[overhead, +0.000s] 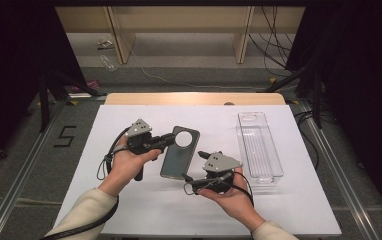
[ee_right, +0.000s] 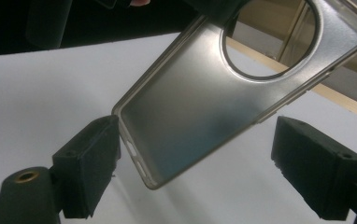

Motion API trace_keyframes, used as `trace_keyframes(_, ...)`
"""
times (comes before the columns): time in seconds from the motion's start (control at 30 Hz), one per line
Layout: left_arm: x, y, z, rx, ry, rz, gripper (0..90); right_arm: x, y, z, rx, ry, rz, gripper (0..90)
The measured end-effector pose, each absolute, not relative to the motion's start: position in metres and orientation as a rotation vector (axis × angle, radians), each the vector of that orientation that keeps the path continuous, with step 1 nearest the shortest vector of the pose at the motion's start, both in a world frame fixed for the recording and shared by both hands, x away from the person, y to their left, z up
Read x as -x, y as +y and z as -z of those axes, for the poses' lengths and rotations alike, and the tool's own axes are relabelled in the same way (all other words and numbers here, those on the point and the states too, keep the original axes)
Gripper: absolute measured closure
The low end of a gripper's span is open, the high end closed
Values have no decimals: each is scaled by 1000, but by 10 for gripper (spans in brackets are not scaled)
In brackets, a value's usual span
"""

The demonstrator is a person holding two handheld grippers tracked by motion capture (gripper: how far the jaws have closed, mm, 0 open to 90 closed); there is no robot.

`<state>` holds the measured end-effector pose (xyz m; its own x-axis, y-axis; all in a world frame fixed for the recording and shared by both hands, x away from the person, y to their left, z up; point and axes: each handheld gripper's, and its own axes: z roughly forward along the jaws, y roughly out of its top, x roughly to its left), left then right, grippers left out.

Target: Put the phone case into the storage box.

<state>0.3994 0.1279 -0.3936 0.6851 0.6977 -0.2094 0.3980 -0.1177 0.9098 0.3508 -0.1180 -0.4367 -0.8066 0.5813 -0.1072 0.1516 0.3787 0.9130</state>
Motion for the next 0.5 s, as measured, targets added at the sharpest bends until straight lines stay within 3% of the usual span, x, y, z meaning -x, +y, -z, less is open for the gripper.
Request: trace_keyframes(0.5,-398,129,394,-1723,849,-346,815,-359,-126,429,-735,2149,-1462,168)
